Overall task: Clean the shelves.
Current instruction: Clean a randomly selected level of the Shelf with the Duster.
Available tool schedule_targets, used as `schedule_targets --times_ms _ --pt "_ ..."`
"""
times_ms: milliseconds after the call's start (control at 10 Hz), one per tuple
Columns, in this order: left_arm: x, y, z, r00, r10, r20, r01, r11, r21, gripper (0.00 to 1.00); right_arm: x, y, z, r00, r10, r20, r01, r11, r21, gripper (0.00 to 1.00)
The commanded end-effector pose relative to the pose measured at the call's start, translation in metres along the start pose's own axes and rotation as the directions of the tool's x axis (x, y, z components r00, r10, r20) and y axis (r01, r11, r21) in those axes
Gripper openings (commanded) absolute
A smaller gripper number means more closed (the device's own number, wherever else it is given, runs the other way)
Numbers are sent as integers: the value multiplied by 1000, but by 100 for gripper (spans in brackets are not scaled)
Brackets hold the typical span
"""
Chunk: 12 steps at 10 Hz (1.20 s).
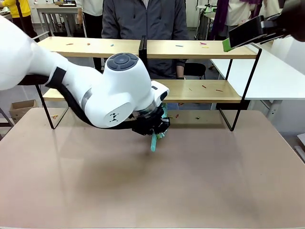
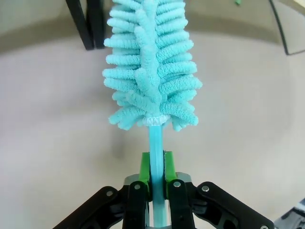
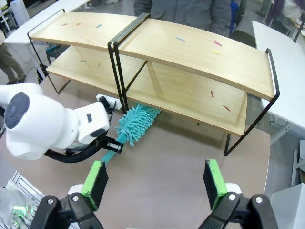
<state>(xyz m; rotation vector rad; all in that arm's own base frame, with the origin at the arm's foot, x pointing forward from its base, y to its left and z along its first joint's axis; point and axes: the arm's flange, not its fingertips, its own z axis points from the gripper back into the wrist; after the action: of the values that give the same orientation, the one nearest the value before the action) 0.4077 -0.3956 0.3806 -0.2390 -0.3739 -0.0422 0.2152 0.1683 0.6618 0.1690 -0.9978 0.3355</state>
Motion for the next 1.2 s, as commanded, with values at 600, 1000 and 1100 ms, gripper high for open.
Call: schedule_targets --times_ms 600,1000,1100 --pt "31 -30 -43 999 29 18 -27 997 -65 13 -1 0 -1 1000 -1 -2 1 1000 3 100" --pt "24 -33 -50 982 -151 -111 135 981 -137 13 -1 0 -1 1000 -1 -2 1 1000 3 100" --pt "22 -35 -49 974 -196 -111 175 969 -177 13 -1 0 -1 1000 -1 -2 1 1000 3 100"
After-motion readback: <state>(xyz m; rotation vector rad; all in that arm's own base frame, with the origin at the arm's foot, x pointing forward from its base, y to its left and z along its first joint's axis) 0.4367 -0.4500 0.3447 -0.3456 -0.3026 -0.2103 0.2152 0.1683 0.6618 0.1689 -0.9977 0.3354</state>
